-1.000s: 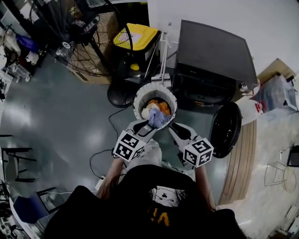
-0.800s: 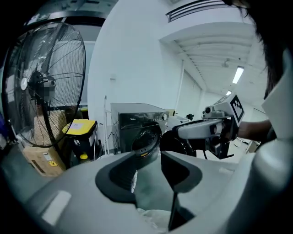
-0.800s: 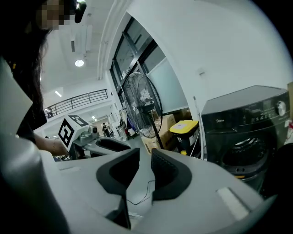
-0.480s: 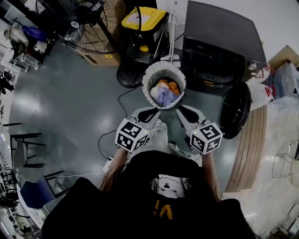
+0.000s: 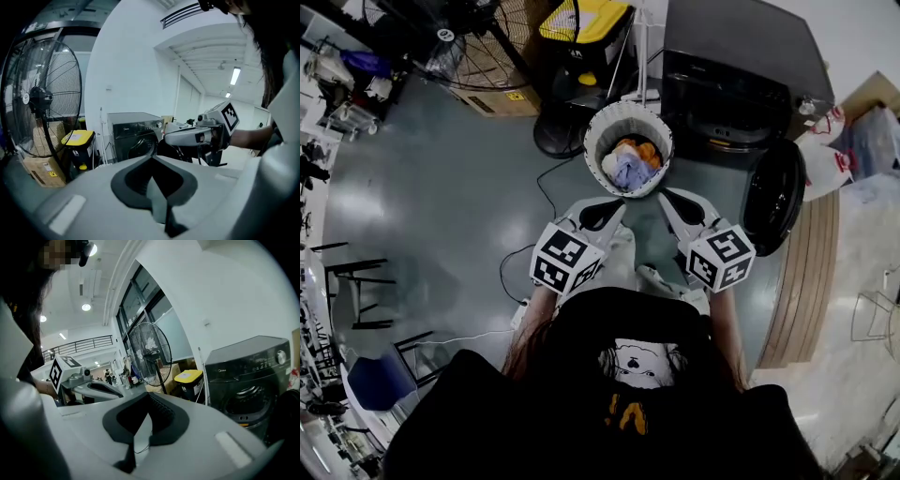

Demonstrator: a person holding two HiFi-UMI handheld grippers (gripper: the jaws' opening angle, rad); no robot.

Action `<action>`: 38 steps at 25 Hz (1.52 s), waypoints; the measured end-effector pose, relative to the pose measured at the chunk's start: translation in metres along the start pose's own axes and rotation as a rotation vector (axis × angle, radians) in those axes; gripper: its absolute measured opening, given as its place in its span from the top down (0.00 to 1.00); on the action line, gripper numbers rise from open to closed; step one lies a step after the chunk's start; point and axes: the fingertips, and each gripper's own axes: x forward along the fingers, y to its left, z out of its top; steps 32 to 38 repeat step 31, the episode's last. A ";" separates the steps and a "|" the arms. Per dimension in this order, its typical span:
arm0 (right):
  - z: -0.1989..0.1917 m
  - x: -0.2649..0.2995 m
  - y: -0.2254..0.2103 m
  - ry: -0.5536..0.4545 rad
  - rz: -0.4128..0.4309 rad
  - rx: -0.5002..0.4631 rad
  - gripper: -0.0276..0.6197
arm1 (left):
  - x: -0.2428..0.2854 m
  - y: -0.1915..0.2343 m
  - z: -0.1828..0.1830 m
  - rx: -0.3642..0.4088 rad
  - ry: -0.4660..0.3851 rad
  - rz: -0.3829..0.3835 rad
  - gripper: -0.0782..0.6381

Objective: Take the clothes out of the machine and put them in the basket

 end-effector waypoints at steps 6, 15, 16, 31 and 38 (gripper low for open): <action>-0.003 -0.008 0.005 0.004 0.000 -0.025 0.93 | -0.007 -0.011 -0.012 0.003 0.022 -0.001 0.89; -0.005 -0.014 0.010 0.003 -0.019 -0.057 0.93 | -0.014 -0.014 -0.013 0.007 0.009 -0.006 0.89; -0.004 -0.015 0.011 0.002 -0.021 -0.062 0.93 | -0.014 -0.015 -0.013 0.010 0.006 -0.008 0.89; 0.004 -0.011 0.036 0.017 0.005 -0.156 0.93 | -0.028 -0.016 -0.011 -0.019 -0.048 0.010 0.89; 0.004 -0.011 0.036 0.017 0.005 -0.156 0.93 | -0.028 -0.016 -0.011 -0.019 -0.048 0.010 0.89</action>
